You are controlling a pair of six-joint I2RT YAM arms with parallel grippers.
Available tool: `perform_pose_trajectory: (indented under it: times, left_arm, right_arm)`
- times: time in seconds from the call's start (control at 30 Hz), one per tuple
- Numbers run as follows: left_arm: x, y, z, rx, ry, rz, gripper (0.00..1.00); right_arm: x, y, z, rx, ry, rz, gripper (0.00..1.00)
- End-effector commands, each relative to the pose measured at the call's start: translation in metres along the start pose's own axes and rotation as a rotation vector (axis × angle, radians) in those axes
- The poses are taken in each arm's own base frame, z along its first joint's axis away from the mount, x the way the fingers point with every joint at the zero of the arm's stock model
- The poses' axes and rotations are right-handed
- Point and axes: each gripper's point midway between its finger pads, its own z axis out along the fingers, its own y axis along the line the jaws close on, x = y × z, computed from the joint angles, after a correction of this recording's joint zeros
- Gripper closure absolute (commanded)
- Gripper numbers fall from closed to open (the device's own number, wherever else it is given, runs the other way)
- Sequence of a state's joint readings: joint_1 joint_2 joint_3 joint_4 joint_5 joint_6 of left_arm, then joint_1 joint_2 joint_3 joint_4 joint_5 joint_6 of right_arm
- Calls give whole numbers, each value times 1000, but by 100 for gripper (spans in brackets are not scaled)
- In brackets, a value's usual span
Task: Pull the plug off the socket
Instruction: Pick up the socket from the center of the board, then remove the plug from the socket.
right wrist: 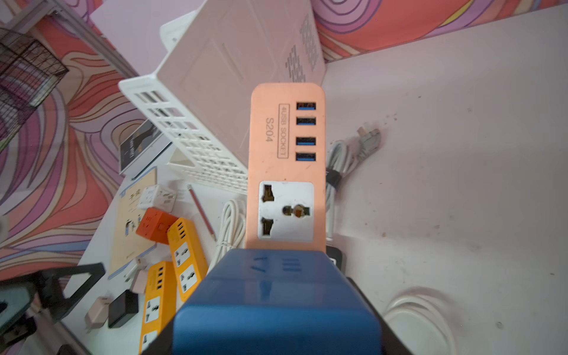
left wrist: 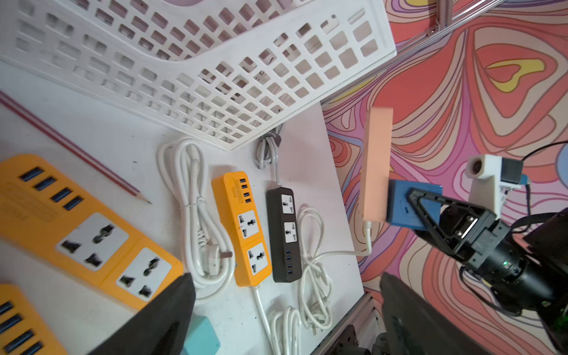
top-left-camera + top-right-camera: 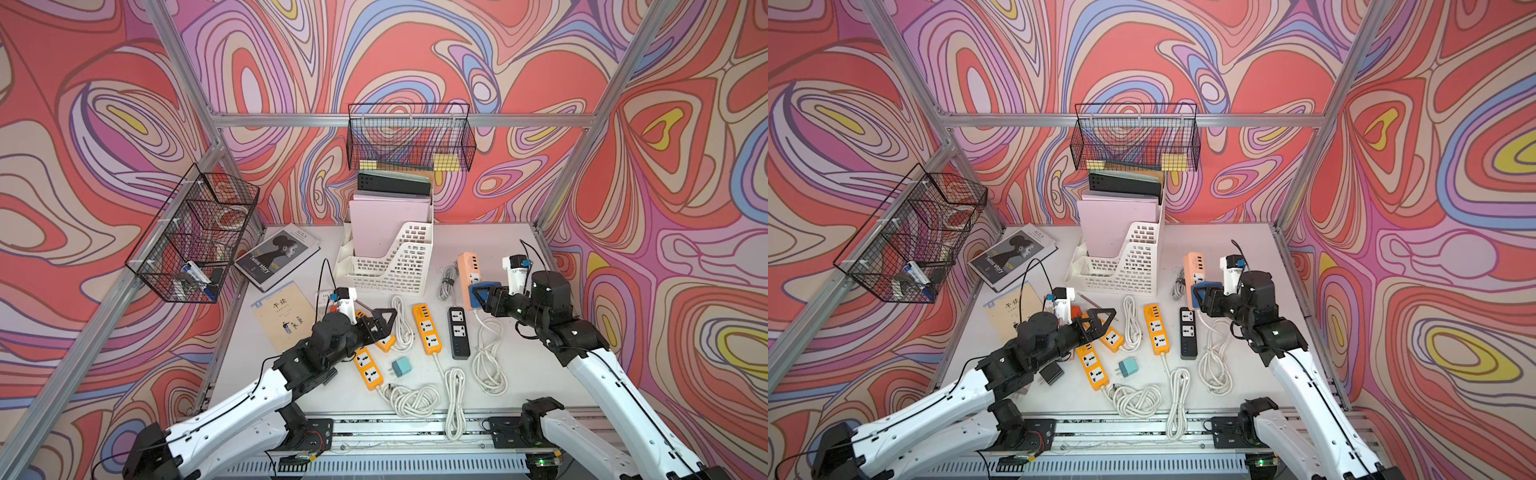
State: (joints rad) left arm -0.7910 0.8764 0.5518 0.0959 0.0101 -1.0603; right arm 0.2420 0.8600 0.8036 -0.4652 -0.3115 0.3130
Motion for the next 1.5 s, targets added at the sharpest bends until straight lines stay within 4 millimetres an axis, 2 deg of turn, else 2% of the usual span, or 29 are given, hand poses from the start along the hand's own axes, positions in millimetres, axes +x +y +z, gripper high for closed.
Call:
perform_pose_trajectory:
  times: [0.0,0.13,0.27,0.43,0.53,0.63,0.67,0.73,0.87,1.03,1.13,1.23,1.37,1.4,1.43,1.47]
  left_arm:
    - [-20,-48,1,173,-40,-29,1]
    - [-21,-44,5,167,-58,-57,1]
    - [-12,-35,12,155,-29,-106,1]
    - [0,-22,23,121,13,-107,1]
    - [3,-5,27,55,3,-103,1]
    - [-3,10,26,-6,-46,-109,8]
    - [5,28,26,-57,-40,-107,9]
    - [9,45,25,-124,-33,-102,14]
    - [23,64,29,-180,2,-130,19]
    - [30,54,43,-119,39,-167,35]
    - [30,47,50,-87,45,-205,49]
    - [29,44,53,-70,38,-234,70]
    - [27,54,49,-143,36,-183,91]
    - [30,63,46,-186,44,-152,94]
    - [22,55,46,-190,35,-125,97]
    - [24,62,43,-234,45,-91,99]
  right_arm:
    - [-6,44,-7,-188,-60,-58,71]
    - [13,73,-5,-311,-33,-120,71]
    - [33,101,1,-401,22,-187,71]
    - [64,136,21,-464,138,-287,71]
    - [77,155,31,-485,182,-353,71]
    - [83,167,38,-506,208,-367,71]
    - [83,168,39,-510,208,-368,71]
    - [83,173,40,-524,206,-367,71]
    - [82,176,40,-537,210,-366,71]
    - [85,176,46,-533,237,-358,71]
    - [88,174,51,-515,260,-351,71]
    - [90,173,54,-504,281,-346,71]
    - [92,171,58,-478,320,-327,71]
    - [93,170,59,-464,332,-315,71]
    - [91,169,61,-449,337,-308,71]
    - [89,167,62,-431,345,-298,71]
